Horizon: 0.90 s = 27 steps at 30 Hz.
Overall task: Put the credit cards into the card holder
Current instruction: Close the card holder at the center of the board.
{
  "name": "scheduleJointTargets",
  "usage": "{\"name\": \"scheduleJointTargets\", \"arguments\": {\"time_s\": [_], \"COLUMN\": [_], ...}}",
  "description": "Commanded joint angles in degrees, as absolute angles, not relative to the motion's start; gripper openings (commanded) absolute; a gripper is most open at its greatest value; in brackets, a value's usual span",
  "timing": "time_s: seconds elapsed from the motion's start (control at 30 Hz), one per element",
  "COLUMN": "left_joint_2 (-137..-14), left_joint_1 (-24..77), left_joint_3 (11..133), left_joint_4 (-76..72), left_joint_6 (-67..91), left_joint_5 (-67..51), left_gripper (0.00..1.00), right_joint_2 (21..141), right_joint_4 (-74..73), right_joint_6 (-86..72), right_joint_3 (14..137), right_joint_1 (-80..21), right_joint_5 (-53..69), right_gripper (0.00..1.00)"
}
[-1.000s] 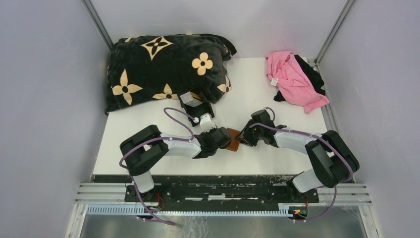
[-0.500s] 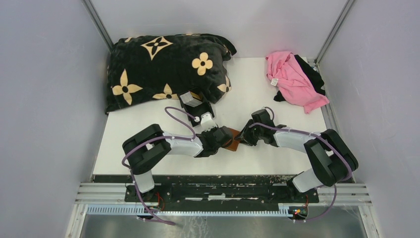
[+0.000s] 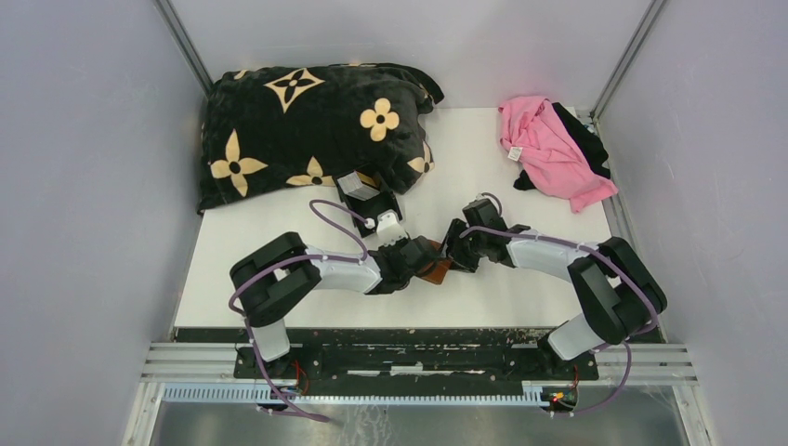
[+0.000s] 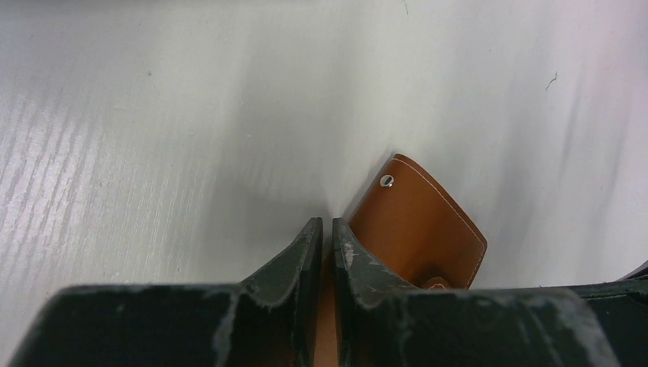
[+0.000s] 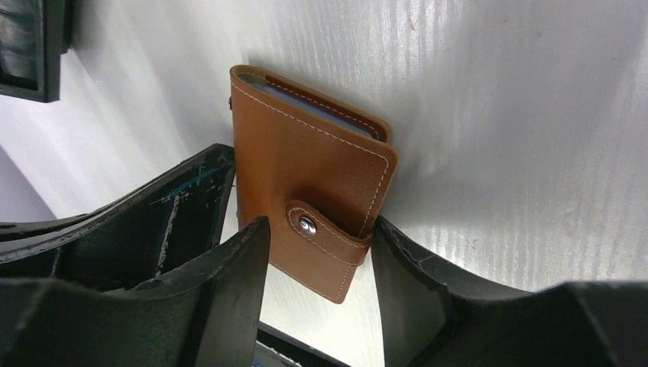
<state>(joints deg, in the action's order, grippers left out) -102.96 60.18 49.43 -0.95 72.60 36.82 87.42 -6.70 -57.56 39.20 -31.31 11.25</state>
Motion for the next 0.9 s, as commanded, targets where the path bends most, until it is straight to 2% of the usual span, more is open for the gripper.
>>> {"name": "scheduleJointTargets", "arguments": {"time_s": [0.0, 0.53, 0.7, 0.87], "left_joint_2": [-103.82, -91.38, -87.45, -80.08], "left_joint_1": [61.1, 61.05, 60.55, 58.73], "left_joint_3": [45.42, 43.68, 45.83, 46.92], "left_joint_4": [11.7, 19.18, 23.88, 24.97], "left_joint_6": [74.11, 75.2, 70.7, 61.22], "left_joint_5": [30.03, 39.73, 45.04, 50.22], "left_gripper": [0.2, 0.22, 0.25, 0.3], "right_joint_2": [88.25, 84.77, 81.44, 77.57], "right_joint_4": [-12.68, -20.65, -22.96, -26.63], "right_joint_6": [-52.37, -43.21, -37.19, -31.64], "right_joint_3": [42.25, 48.17, 52.48, 56.49], "right_joint_1": [-31.67, -31.32, -31.34, -31.28], "right_joint_5": [8.26, 4.66, 1.63, -8.51], "right_gripper": [0.58, 0.62, 0.63, 0.64]}}
